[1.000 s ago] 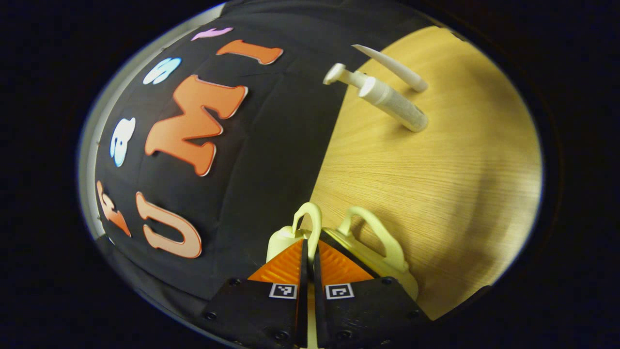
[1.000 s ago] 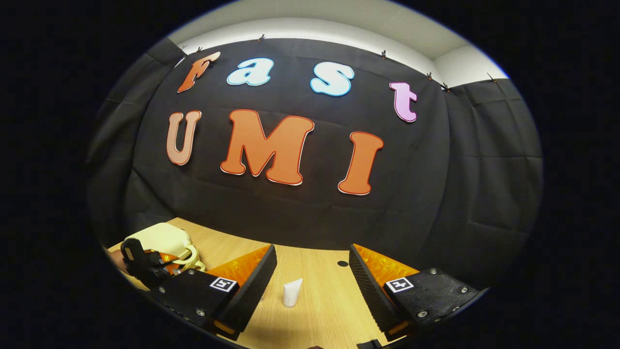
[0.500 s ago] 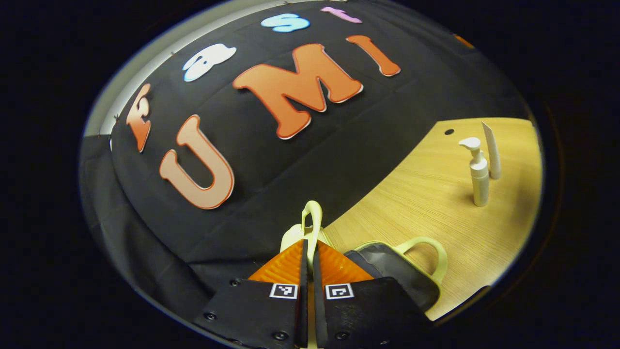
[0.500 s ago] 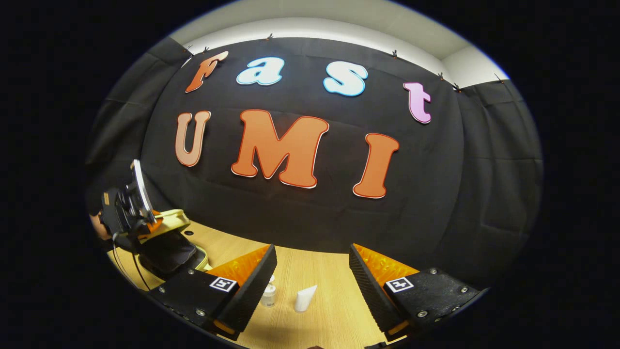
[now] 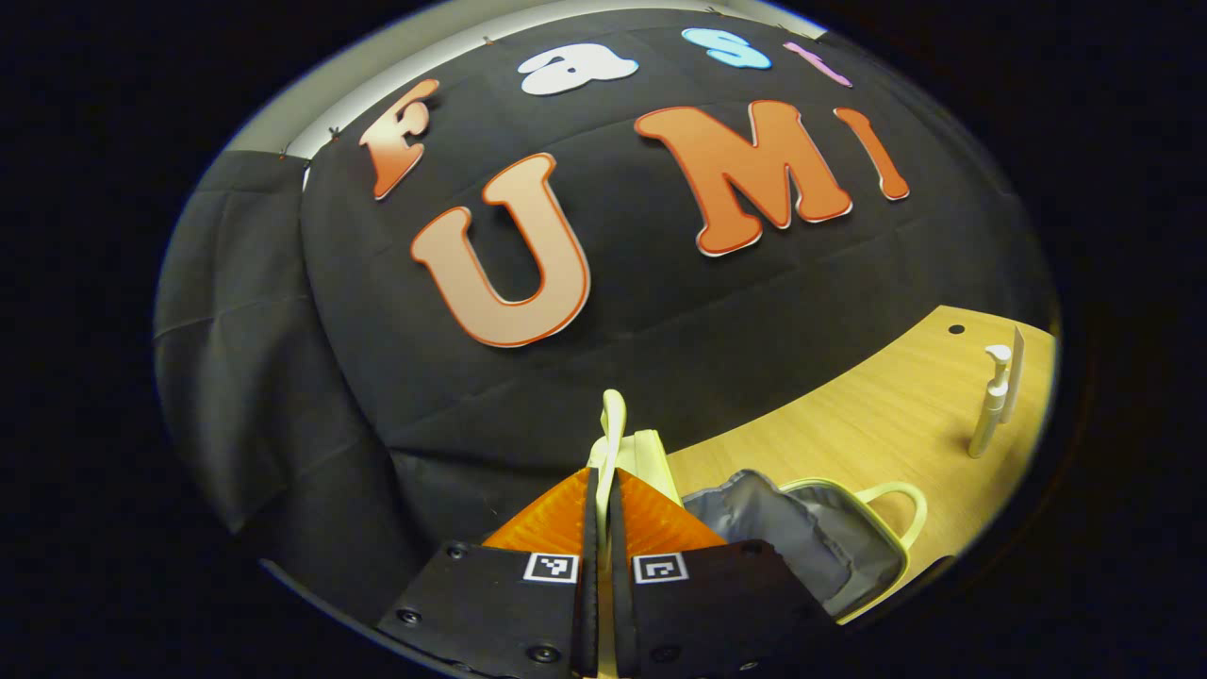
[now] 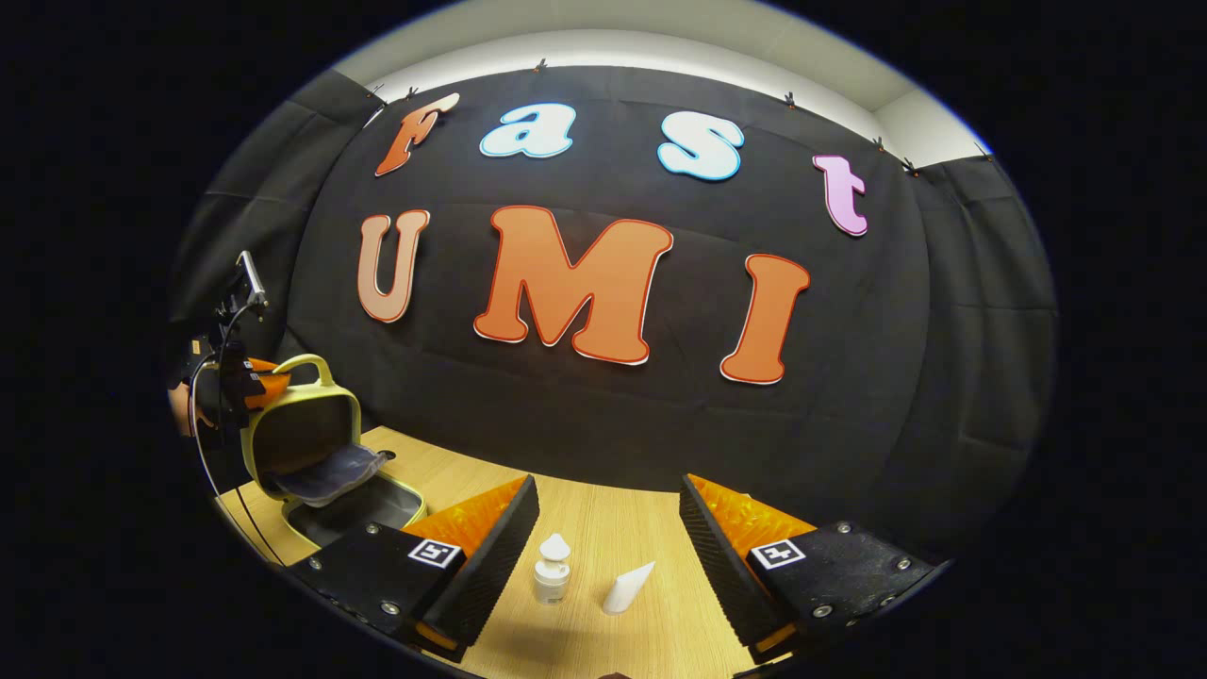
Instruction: First open the suitcase, pack the skin care products into it, and then close the suitcase.
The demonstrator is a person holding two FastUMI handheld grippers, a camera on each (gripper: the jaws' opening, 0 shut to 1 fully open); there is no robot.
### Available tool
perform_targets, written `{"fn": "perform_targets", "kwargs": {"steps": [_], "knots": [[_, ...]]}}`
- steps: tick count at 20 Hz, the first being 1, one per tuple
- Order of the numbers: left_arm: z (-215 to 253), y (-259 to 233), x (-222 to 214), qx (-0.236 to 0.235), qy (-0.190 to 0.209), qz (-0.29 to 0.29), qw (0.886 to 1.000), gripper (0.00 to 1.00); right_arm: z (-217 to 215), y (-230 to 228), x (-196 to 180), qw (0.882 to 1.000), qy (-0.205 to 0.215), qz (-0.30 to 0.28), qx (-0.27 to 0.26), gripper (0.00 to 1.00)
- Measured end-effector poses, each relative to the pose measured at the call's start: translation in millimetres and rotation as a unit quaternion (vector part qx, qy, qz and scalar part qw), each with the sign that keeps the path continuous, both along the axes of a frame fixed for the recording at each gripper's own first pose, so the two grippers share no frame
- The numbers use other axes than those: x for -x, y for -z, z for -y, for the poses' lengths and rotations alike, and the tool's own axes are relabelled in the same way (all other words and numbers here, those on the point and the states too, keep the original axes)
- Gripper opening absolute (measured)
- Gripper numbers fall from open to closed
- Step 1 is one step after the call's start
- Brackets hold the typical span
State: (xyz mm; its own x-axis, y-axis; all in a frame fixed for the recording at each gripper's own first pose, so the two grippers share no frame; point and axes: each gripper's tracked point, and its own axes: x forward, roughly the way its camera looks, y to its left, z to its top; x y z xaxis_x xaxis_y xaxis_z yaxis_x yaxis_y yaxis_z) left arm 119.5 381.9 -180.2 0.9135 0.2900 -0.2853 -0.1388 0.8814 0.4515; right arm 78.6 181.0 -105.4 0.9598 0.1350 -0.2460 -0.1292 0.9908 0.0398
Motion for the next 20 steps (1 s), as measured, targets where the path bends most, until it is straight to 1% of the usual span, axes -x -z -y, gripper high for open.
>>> {"fn": "perform_targets", "kwargs": {"steps": [2,5,7,10,12,17,18,20], "knots": [[-24,3,7,-0.012,-0.016,-0.001,1.0,0.07,-3,2,-2,1.0,0.003,-0.005,-0.004,0.96],[-63,14,18,-0.019,-0.051,0.003,0.999,0.07,-7,5,-4,1.0,0.013,-0.011,-0.004,0.96],[-85,20,24,-0.01,-0.06,0.01,0.998,0.07,-9,5,-3,1.0,0.017,-0.015,-0.004,0.96],[-107,31,33,-0.003,-0.062,0.014,0.998,0.07,-13,7,-2,0.999,0.024,-0.022,0.001,0.96],[-130,43,44,0.002,-0.077,0.008,0.997,0.07,-15,8,-3,0.999,0.029,-0.027,0.001,0.96],[-191,89,67,0.029,-0.126,-0.017,0.992,0.07,-20,11,-6,0.998,0.046,-0.045,0.001,0.96],[-204,103,74,0.041,-0.138,-0.024,0.989,0.07,-20,14,-5,0.998,0.049,-0.05,0.001,0.96],[-227,135,87,0.082,-0.165,-0.041,0.982,0.07,-22,16,-7,0.997,0.056,-0.059,0.005,0.96]]}}
